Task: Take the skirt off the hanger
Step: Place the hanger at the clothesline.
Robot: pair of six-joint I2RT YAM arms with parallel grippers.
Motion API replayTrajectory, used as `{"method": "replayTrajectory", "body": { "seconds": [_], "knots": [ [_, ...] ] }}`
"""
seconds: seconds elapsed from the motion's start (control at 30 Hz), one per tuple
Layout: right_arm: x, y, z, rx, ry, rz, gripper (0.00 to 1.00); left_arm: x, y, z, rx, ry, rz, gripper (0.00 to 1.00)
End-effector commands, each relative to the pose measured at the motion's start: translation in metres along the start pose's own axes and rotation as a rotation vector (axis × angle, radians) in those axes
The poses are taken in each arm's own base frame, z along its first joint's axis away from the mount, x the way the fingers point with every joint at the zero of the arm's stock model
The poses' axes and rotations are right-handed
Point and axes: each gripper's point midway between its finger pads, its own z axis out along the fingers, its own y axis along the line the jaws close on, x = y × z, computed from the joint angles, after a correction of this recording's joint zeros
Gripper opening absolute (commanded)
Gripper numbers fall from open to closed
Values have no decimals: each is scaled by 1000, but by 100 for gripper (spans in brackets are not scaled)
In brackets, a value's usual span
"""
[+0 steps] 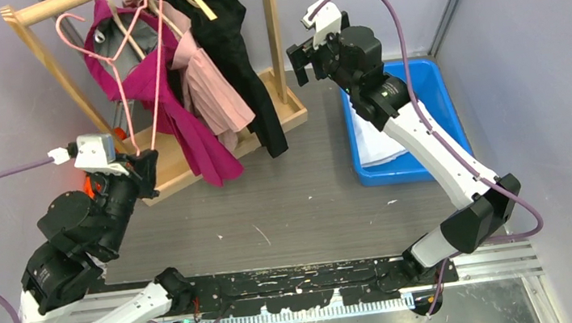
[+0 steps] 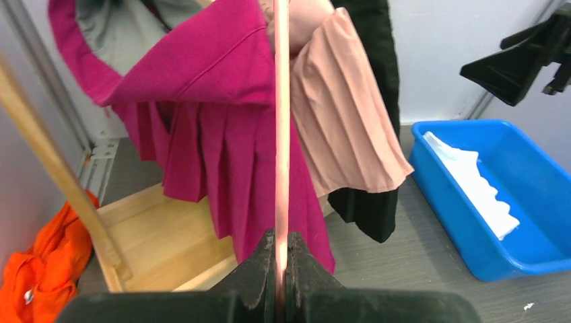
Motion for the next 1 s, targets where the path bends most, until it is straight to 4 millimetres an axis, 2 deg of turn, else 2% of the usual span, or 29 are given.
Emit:
{"method": "replayTrajectory", "body": {
  "seconds": [0.0,0.1,0.27,0.4,0.73,0.83,0.97],
  "knots": [
    [-40,-8,-12,10,-116,32,100,-8,14,-2,-76,-36,-31,0],
    [-42,-6,-14,3,-122,36,100,-8,17,-4,-86,-39,-37,0],
    [-43,-2,-15,-23,-128,46,100,3,24,-11,-104,-20,-71,0],
    [-46,4,-16,-54,-135,70,100,12,40,-23,-143,-29,-72,0],
    [-50,20,-17,-137,-127,136,100,20,90,-68,-294,-38,-63,0],
    [-52,23,-17,-153,-127,147,100,22,96,-69,-355,-15,-53,0],
    [-54,23,-17,-156,-134,150,100,28,97,-58,-421,46,-49,0]
  ]
}}
